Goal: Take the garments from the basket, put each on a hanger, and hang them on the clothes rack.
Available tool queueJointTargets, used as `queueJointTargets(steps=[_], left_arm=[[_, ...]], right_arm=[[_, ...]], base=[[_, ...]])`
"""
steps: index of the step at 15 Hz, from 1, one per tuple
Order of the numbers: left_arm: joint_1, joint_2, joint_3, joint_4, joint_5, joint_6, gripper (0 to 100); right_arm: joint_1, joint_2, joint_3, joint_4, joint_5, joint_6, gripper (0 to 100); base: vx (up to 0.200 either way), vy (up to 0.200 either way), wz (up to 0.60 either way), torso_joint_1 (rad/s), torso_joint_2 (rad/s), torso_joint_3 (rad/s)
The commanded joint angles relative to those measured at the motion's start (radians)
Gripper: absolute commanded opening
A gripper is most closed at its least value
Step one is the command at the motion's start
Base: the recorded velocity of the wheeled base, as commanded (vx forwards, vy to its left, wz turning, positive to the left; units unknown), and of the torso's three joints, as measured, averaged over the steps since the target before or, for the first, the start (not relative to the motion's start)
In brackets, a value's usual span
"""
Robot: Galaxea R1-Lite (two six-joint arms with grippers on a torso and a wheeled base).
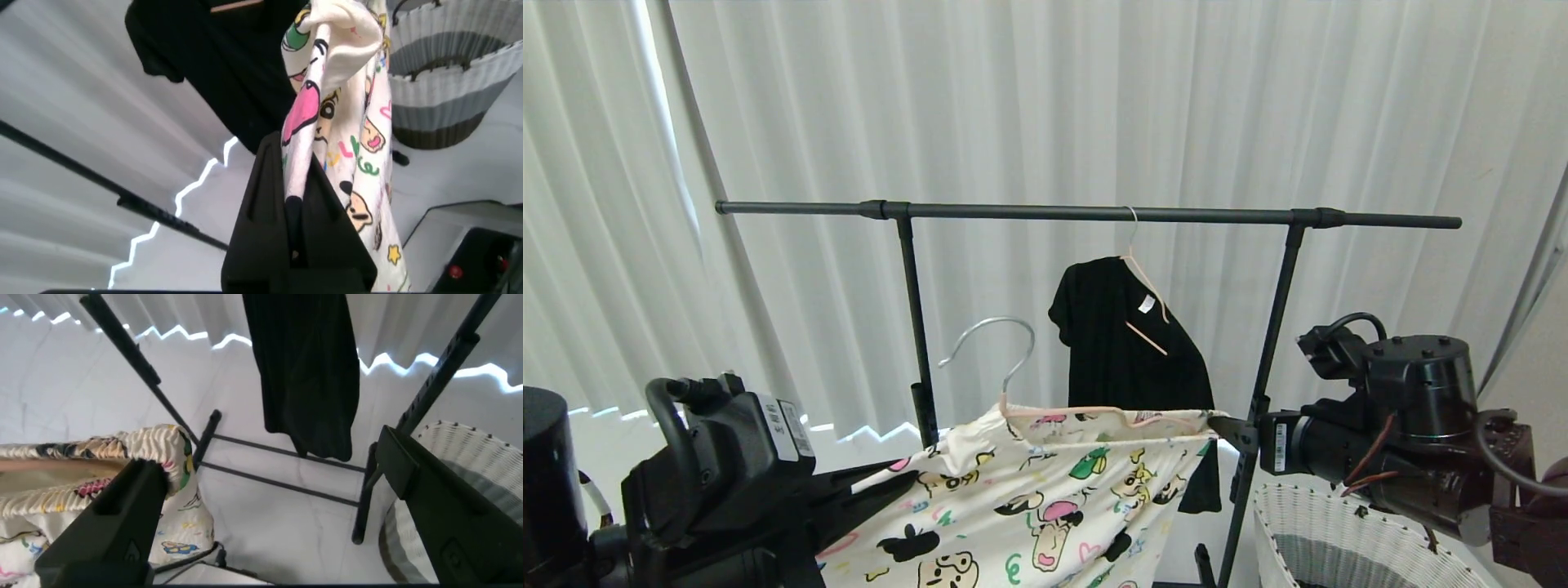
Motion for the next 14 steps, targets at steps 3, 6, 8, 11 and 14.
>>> queueJointTargets(steps=[3, 6, 8, 11, 14], left_arm=[[0.004, 0.114, 0.03, 0.0, 0.028, -0.007, 0], [0.012, 0.188, -0.004, -0.002, 0.074, -0.021, 0], [0.01, 0.196, -0.015, -0.002, 0.074, -0.046, 0], [-0.021, 0.179, -0.018, -0.028, 0.07, -0.115, 0], [-0.08, 0.16, -0.01, -0.068, 0.028, -0.165, 0]], right_arm=[[0.002, -0.088, -0.013, 0.003, 0.105, -0.111, 100], [0.02, -0.178, -0.011, 0.051, 0.188, -0.209, 100], [0.022, -0.251, -0.011, 0.152, 0.271, -0.289, 100], [0.02, -0.289, -0.014, 0.24, 0.337, -0.399, 100], [0.023, -0.261, -0.051, 0.278, 0.398, -0.524, 100]], base=[[0.0, 0.0, 0.0, 0.0, 0.0, 0.0], [0.0, 0.0, 0.0, 0.0, 0.0, 0.0], [0.0, 0.0, 0.0, 0.0, 0.0, 0.0], [0.0, 0.0, 0.0, 0.0, 0.0, 0.0], [0.0, 0.0, 0.0, 0.0, 0.0, 0.0]])
